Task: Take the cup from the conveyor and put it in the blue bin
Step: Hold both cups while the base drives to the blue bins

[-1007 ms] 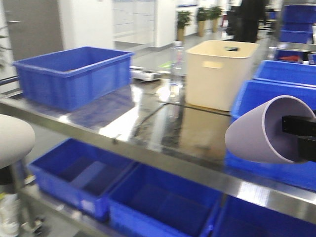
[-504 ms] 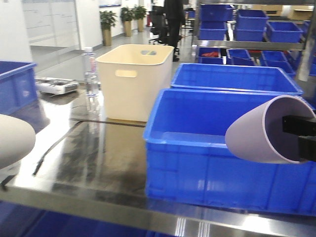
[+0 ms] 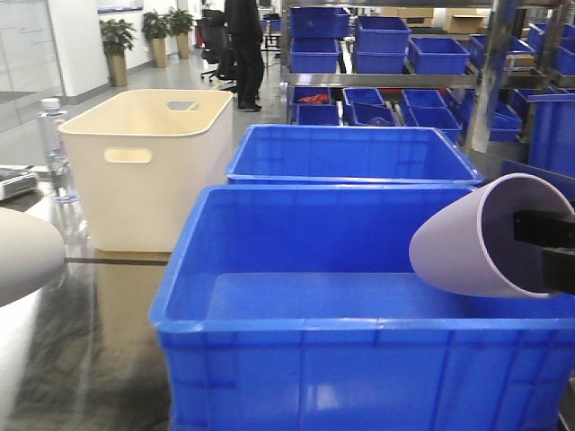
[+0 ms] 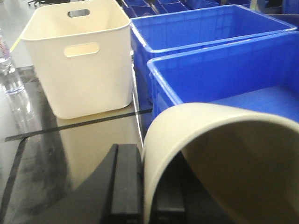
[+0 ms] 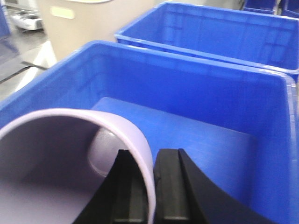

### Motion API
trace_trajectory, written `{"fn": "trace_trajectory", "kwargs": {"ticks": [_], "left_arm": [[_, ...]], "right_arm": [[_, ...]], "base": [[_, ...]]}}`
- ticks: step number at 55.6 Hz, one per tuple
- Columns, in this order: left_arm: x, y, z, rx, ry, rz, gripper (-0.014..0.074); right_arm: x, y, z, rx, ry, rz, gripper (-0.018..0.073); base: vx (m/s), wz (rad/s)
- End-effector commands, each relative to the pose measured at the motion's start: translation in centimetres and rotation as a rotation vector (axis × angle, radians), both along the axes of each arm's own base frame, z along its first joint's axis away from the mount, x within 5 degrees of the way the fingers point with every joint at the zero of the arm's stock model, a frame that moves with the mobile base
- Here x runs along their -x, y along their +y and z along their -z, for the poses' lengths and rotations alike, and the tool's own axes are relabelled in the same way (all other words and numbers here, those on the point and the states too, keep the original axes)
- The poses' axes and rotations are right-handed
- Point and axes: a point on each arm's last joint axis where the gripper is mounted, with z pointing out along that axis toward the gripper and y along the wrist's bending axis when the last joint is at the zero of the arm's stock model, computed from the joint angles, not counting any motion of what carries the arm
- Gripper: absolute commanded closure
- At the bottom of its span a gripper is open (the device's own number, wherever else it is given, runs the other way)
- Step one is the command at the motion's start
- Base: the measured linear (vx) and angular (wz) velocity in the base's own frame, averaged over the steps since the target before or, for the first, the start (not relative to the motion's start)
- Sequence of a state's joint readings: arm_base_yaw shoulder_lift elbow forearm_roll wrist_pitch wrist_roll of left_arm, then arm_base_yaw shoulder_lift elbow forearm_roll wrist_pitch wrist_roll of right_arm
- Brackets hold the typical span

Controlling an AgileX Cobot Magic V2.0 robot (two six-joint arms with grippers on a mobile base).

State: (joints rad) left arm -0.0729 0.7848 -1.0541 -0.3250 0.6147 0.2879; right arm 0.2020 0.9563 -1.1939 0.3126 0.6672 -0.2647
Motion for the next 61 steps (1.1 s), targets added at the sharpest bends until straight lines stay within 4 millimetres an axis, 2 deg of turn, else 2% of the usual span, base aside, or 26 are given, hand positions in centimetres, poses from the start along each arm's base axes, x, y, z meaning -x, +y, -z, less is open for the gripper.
{"fn": "trace_trajectory", "kwargs": {"ticks": [1, 61], "left_arm": [[0.29, 0.04, -1.76, 0.046, -0.117, -0.013, 0.0596], [0.27, 0.07, -1.86, 0.049, -0.128, -0.016, 0.0596]], "right_arm": [[0.4, -0.19, -1.88, -0.043, -0.116, 0.019, 0.0568], [0.4, -0.19, -1.88, -0.043, -0.116, 0.019, 0.0568]], "base": [[0.19, -0.23], [0.09, -0.07]]}}
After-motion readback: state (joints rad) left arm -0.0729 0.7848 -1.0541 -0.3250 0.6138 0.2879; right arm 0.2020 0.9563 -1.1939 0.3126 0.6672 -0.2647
